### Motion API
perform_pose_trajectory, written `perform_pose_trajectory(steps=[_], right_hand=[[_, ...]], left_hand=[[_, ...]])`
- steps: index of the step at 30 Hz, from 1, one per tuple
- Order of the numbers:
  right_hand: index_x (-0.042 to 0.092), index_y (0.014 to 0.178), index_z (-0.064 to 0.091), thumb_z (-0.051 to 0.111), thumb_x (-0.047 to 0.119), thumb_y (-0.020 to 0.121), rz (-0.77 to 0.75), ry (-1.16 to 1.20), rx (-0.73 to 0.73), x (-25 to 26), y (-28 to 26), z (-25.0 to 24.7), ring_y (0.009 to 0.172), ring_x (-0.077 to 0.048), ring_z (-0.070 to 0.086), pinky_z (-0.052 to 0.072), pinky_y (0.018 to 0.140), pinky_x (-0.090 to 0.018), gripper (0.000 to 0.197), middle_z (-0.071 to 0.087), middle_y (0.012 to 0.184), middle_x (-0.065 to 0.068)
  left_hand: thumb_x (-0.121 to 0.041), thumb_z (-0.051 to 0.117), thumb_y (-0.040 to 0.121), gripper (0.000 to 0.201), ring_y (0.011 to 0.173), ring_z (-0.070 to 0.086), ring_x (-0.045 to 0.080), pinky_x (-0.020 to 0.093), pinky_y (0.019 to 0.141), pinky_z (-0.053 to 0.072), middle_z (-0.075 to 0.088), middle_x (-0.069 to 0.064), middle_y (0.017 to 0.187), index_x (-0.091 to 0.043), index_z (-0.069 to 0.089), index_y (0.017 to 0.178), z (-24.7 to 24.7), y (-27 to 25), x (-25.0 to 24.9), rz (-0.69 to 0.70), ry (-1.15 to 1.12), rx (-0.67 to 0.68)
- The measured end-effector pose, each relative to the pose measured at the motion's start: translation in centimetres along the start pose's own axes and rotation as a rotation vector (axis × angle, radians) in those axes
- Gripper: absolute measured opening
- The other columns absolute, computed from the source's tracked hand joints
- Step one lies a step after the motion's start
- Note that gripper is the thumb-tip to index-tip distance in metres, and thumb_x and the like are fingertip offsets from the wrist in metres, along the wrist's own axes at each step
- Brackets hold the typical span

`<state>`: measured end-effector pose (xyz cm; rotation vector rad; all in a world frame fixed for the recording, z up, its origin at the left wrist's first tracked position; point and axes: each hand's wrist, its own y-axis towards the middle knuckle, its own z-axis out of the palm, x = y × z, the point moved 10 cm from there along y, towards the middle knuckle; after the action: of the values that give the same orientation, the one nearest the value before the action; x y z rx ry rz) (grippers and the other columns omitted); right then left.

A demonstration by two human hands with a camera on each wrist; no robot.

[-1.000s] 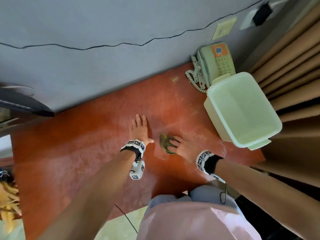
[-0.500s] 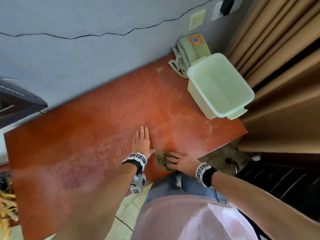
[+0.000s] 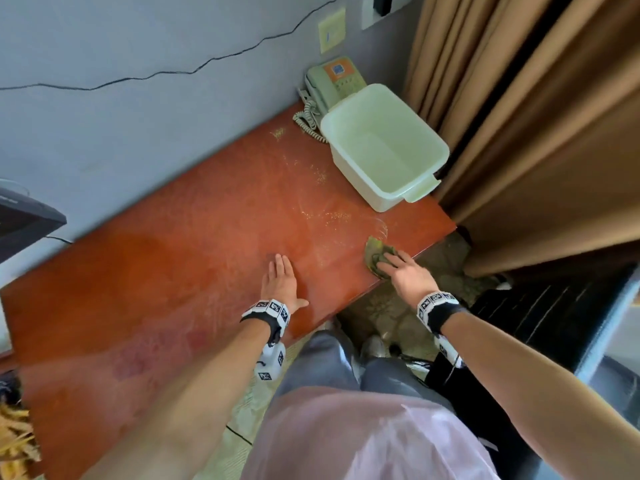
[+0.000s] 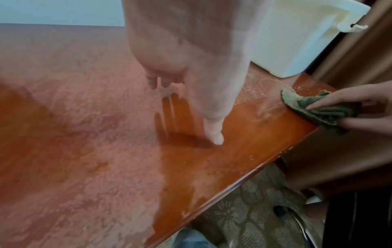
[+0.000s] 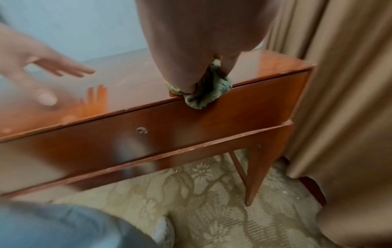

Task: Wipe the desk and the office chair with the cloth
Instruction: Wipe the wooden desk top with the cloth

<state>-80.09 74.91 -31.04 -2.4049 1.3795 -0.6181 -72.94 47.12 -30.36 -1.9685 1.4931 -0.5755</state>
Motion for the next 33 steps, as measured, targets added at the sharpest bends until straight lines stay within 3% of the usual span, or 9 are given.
perform_pose_trajectory(steps=[7,12,16,18,21,25,27,30,33], right_hand=[[0.017,0.137,0.061,0.058,-0.001,0.090,0.305,0.312,-0.339,-12.0,-1.7,-4.8,0.138,-0.037,0.044,0.050,0.104,-0.051,0.051,0.059,0.141,-0.011],[0.012,0.135,0.063,0.057,0.002,0.091,0.420,0.410,-0.542,-17.6,-2.1,-8.2,0.125,-0.040,0.053,0.050,0.104,-0.047,0.045,0.063,0.133,-0.016],[0.010,0.132,0.066,0.059,0.001,0.090,0.437,0.477,-0.452,-17.7,-0.1,-7.5,0.114,-0.041,0.062,0.052,0.098,-0.044,0.043,0.067,0.125,-0.020],[0.010,0.133,0.066,0.058,0.001,0.091,0.437,0.484,-0.432,-16.0,0.4,-6.1,0.120,-0.039,0.059,0.050,0.103,-0.042,0.044,0.065,0.129,-0.020],[0.016,0.134,0.065,0.060,0.001,0.090,0.433,0.464,-0.402,-12.1,0.3,-4.5,0.138,-0.035,0.047,0.045,0.112,-0.044,0.047,0.056,0.145,-0.014],[0.019,0.139,0.061,0.059,0.002,0.094,0.171,0.358,-0.219,-3.0,0.5,-2.5,0.151,-0.030,0.031,0.036,0.121,-0.051,0.048,0.045,0.157,-0.004],[0.020,0.142,0.058,0.056,0.001,0.095,0.037,0.310,-0.154,-0.3,0.4,-1.6,0.153,-0.030,0.026,0.042,0.116,-0.053,0.051,0.043,0.159,-0.004],[0.022,0.147,0.052,0.054,0.001,0.097,-0.017,0.210,-0.087,-0.8,0.9,-1.2,0.155,-0.031,0.022,0.050,0.107,-0.055,0.054,0.039,0.161,-0.003],[0.022,0.141,0.055,0.057,-0.002,0.093,0.137,0.231,-0.175,-5.0,1.7,-2.5,0.154,-0.034,0.024,0.049,0.106,-0.059,0.053,0.042,0.158,-0.002]], left_hand=[[-0.055,0.076,0.086,0.132,0.159,-0.002,0.037,0.046,0.129,0.014,-0.017,0.024,0.168,0.003,-0.017,0.159,-0.2,-0.2,-2.7,0.026,0.072,0.009],[-0.057,0.076,0.086,0.130,0.160,-0.004,0.029,0.041,0.129,0.016,-0.017,0.015,0.170,-0.003,-0.014,0.162,0.3,0.4,-2.3,0.053,0.139,0.074],[-0.051,0.081,0.084,0.130,0.160,0.002,0.019,0.034,0.122,0.034,-0.019,0.003,0.171,-0.014,-0.014,0.163,0.6,0.8,-1.5,0.106,0.189,0.148],[-0.047,0.083,0.083,0.129,0.159,0.009,0.019,0.037,0.119,0.040,-0.017,-0.001,0.171,-0.017,-0.012,0.164,0.3,1.1,-1.3,0.111,0.209,0.166],[-0.045,0.085,0.081,0.128,0.159,0.013,0.020,0.041,0.119,0.039,-0.014,-0.003,0.172,-0.019,-0.008,0.165,0.0,1.6,-1.2,0.116,0.245,0.187],[-0.045,0.084,0.082,0.125,0.158,0.016,0.021,0.040,0.121,0.036,-0.010,-0.002,0.172,-0.017,-0.006,0.165,-0.2,1.8,-1.4,0.096,0.304,0.213],[-0.046,0.083,0.084,0.125,0.159,0.013,0.021,0.041,0.123,0.033,-0.011,-0.002,0.172,-0.018,-0.008,0.165,-0.3,2.0,-1.4,0.077,0.328,0.255],[-0.046,0.082,0.084,0.124,0.159,0.012,0.022,0.044,0.125,0.029,-0.012,-0.003,0.172,-0.020,-0.009,0.165,-0.9,2.3,-1.4,0.058,0.341,0.323],[-0.045,0.081,0.085,0.123,0.160,0.009,0.024,0.043,0.126,0.026,-0.014,-0.002,0.172,-0.020,-0.010,0.165,-1.2,2.1,-1.3,0.056,0.350,0.360]])
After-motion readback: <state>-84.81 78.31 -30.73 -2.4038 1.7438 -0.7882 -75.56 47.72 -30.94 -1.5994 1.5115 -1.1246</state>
